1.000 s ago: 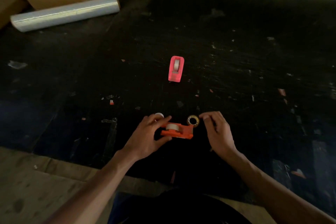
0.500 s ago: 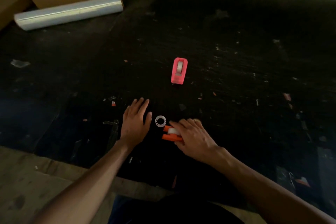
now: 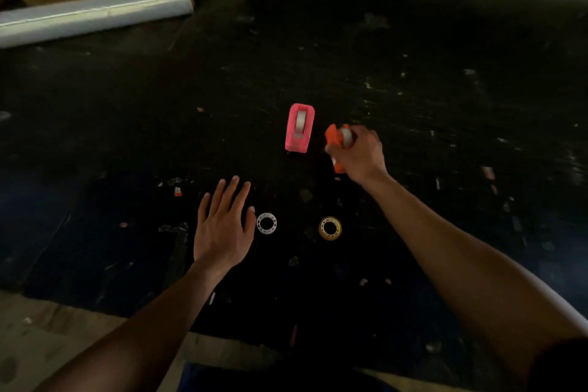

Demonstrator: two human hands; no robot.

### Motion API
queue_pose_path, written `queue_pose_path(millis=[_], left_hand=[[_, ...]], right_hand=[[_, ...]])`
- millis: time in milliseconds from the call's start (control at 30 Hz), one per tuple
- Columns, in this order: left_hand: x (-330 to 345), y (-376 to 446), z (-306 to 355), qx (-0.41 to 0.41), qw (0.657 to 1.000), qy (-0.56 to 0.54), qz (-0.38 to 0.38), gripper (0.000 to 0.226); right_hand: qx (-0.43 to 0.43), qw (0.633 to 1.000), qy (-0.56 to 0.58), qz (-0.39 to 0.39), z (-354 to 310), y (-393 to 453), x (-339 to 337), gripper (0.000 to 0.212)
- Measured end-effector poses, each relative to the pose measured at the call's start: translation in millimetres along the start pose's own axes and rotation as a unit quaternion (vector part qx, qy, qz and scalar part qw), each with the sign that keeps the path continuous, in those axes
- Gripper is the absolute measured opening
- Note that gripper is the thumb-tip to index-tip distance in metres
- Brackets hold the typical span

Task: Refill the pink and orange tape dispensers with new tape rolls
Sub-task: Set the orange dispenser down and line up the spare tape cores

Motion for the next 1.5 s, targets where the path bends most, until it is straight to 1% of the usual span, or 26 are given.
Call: queue_pose_path(millis=[67, 133, 267, 433, 500, 633, 733, 800, 900, 967, 1067, 1167, 1267, 1333, 1500], left_hand=[[1, 0, 0, 0.001, 1.0, 0.003, 0.002, 0.055], [1, 0, 0, -0.001, 1.0, 0.004, 0.004, 0.055], [0, 1, 0, -0.002, 1.0, 0.002, 0.0, 0.055], [1, 1, -1, 0.003, 1.0, -0.005, 0.002, 0.054], [0, 1, 0, 0.002, 1.0, -0.016, 0.003, 0.054], [-7, 0, -1, 0.007, 0.998, -0.046, 0.036, 0.047], [-11, -4, -1, 0.018, 0.995, -0.075, 0.062, 0.045], [-13, -7, 0, 0.023, 0.994, -0.09, 0.064, 0.046], [-16, -9, 4, 0.036, 0.992, -0.111, 0.049, 0.048], [-16, -13, 7, 0.055, 0.99, -0.129, 0.03, 0.051], [-13, -20, 12, 0.086, 0.987, -0.138, 0.011, 0.054], [-9, -27, 17, 0.099, 0.985, -0.138, 0.01, 0.06], [-7, -31, 21, 0.105, 0.984, -0.144, 0.011, 0.064], [-7, -29, 23, 0.104, 0.983, -0.149, 0.014, 0.061], [-12, -18, 25, 0.107, 0.98, -0.17, 0.014, 0.048]], right_hand=[[0.057, 0.998, 0.025, 0.032, 4, 23, 7, 0.072], [0.094, 0.994, 0.029, 0.057, 4, 39, 13, 0.076], [0.113, 0.99, 0.019, 0.081, 1, 56, 20, 0.076], [0.138, 0.988, 0.002, 0.069, 4, 58, 27, 0.08], [0.132, 0.988, 0.029, 0.071, 6, 53, 28, 0.083], [0.102, 0.979, 0.149, 0.098, 24, 29, 22, 0.071], [0.071, 0.978, 0.16, 0.109, 49, -9, 12, 0.062], [0.038, 0.987, 0.133, 0.087, 64, -33, 11, 0.058], [-0.024, 0.997, 0.07, 0.023, 81, -61, 13, 0.048], [-0.073, 0.996, 0.041, -0.019, 88, -80, 13, 0.045], [-0.142, 0.987, -0.003, -0.071, 92, -106, 13, 0.051], [-0.173, 0.974, -0.081, -0.119, 95, -119, 20, 0.065], [-0.202, 0.962, -0.141, -0.12, 96, -124, 26, 0.074], [-0.209, 0.959, -0.156, -0.112, 96, -122, 28, 0.072], [-0.215, 0.959, -0.148, -0.11, 84, -113, 32, 0.062]])
Point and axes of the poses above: each hand's wrist, its own y-axis towards the middle knuckle, its own x-axis out of the palm, z = x × y, the point moved 5 cm from there along y, towards the middle knuckle, and after that the axes turned 4 degrees about x, right-handed, at the moved point
